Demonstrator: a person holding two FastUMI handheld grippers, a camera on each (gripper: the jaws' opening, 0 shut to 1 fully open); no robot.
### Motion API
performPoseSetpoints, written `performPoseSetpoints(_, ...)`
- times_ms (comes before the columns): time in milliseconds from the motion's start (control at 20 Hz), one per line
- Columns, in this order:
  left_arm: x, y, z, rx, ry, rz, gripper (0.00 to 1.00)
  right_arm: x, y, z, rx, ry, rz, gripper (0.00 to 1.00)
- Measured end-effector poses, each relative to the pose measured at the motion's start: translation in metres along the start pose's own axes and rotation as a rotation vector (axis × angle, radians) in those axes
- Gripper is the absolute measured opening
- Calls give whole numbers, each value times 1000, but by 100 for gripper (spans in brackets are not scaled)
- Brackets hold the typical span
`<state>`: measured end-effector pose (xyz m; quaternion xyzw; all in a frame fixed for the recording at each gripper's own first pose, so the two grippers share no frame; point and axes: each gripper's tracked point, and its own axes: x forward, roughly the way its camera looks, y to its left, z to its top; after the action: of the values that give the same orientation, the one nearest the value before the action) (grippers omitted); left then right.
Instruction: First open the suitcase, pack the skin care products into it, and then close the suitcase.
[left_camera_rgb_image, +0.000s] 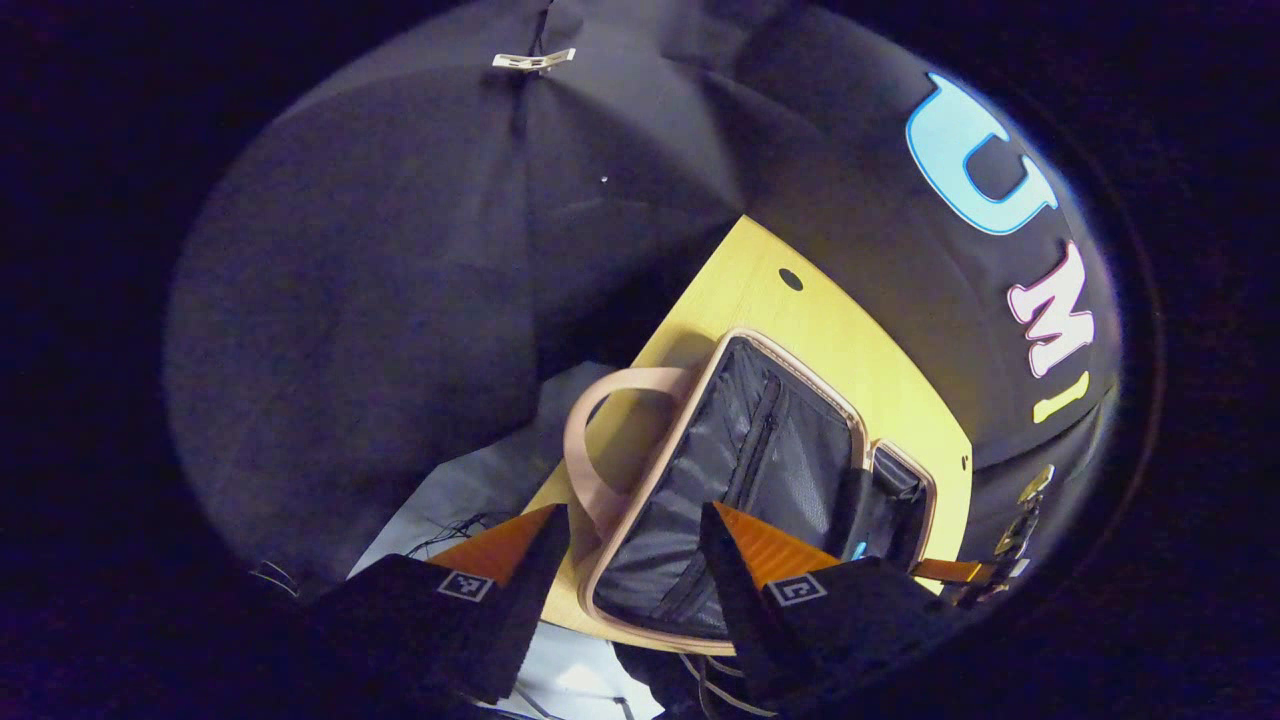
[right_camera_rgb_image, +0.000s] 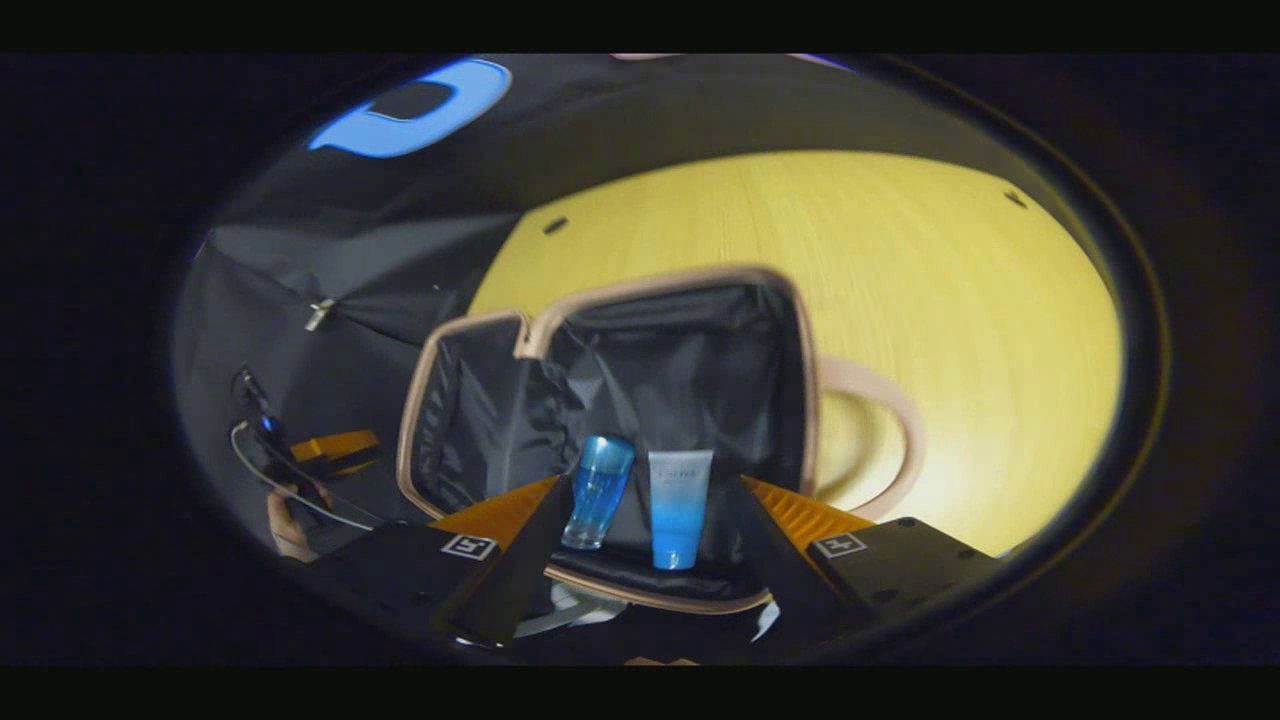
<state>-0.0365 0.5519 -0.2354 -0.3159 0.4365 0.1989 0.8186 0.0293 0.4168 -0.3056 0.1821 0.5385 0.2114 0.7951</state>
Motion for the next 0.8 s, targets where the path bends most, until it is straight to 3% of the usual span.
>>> performPoseSetpoints(250,44,30,15,4,58,96,84,-77,25,51,38,-170,161,98)
performPoseSetpoints(450,71,48,25,33,92,174,84,-107,-22,58,13,-237,81,97)
performPoseSetpoints(600,95,54,19,31,134,200,83,-115,-47,62,72,-258,23,98)
performPoseSetpoints(650,102,44,13,4,147,147,67,-119,-50,67,119,-277,24,97)
performPoseSetpoints(750,105,46,12,59,172,188,19,-129,-55,73,163,-315,25,97)
performPoseSetpoints(800,109,46,11,115,179,205,18,-133,-59,75,157,-332,16,98)
